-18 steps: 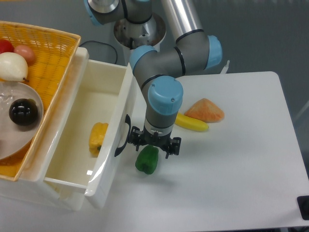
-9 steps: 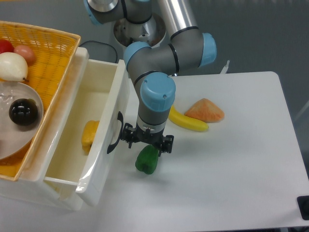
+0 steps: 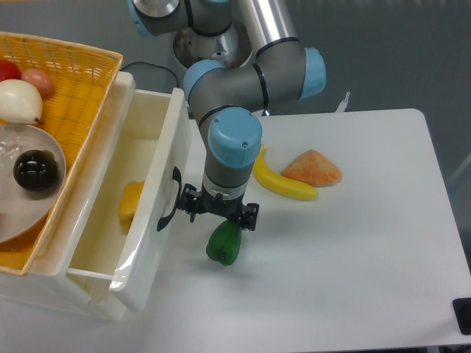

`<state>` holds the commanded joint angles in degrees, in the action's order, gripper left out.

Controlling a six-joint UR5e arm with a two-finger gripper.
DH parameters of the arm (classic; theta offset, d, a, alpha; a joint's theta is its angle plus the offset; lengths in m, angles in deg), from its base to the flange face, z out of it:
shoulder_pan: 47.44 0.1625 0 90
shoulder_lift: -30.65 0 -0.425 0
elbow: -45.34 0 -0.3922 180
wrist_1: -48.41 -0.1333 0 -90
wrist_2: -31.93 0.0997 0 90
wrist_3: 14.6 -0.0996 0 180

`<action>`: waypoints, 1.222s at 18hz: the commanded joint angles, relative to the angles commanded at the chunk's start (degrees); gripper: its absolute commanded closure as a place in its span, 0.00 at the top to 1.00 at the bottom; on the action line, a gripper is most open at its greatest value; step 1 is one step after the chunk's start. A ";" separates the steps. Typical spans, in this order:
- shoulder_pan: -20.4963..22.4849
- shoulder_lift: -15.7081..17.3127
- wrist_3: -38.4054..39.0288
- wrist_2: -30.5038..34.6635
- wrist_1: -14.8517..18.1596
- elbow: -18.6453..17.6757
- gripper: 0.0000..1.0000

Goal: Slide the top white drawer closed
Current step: 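Push the drawer front with the gripper, sliding the drawer into the cabinet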

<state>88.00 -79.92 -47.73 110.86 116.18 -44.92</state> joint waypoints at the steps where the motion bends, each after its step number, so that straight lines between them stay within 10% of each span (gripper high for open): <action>1: -0.26 0.00 0.00 0.00 0.00 0.00 1.00; 22: -4.13 0.00 0.18 -1.23 0.09 0.00 1.00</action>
<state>83.87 -79.92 -47.56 109.63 116.27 -44.92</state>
